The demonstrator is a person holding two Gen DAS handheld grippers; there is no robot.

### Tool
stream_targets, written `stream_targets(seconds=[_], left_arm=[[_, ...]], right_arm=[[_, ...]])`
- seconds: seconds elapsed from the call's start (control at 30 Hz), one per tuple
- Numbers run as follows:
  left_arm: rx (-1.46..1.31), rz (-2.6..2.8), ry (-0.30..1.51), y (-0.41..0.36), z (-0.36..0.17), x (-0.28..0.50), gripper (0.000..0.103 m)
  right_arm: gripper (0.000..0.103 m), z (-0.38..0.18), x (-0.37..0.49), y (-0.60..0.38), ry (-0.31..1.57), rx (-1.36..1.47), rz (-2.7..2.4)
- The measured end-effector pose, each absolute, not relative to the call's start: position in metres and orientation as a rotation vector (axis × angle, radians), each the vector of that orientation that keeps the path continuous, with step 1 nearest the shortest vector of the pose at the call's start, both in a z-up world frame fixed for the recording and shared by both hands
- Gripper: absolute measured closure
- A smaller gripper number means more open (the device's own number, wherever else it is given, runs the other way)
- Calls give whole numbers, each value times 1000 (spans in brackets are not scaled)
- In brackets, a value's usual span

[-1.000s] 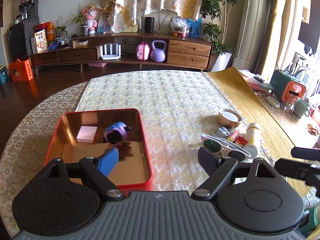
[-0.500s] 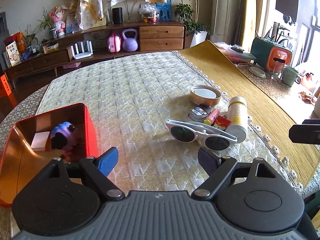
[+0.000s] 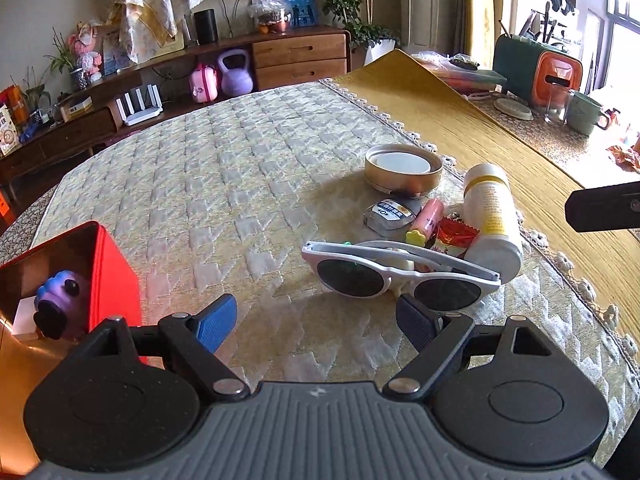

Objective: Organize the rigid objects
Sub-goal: 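Move both grippers back toward the sunglasses and pill bottle, then grasp the white pill bottle with the right gripper while the left gripper grasps the sunglasses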

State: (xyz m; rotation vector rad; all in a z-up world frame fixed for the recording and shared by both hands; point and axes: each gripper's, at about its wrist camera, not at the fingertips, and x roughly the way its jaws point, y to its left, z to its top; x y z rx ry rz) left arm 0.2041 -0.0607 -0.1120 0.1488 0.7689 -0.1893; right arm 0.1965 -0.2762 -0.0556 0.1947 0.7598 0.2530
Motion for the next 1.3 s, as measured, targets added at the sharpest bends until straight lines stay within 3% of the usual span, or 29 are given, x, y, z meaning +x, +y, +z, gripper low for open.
stream_targets(seconds=[0.57, 0.87, 1.0, 1.13, 1.3], left_arm=[[141, -258, 724, -66, -126, 231, 16], [111, -295, 683, -66, -125, 236, 16], [98, -312, 674, -66, -125, 235, 27], [81, -340, 672, -66, -123, 234, 44], [67, -356, 684, -66, -121, 232, 60]], right_arm=[[5, -77, 251, -260, 824, 222, 219], [17, -95, 270, -259, 873, 282, 171], [30, -99, 272, -259, 891, 289, 164], [43, -101, 270, -259, 893, 290, 153], [45, -102, 264, -260, 881, 286, 161]])
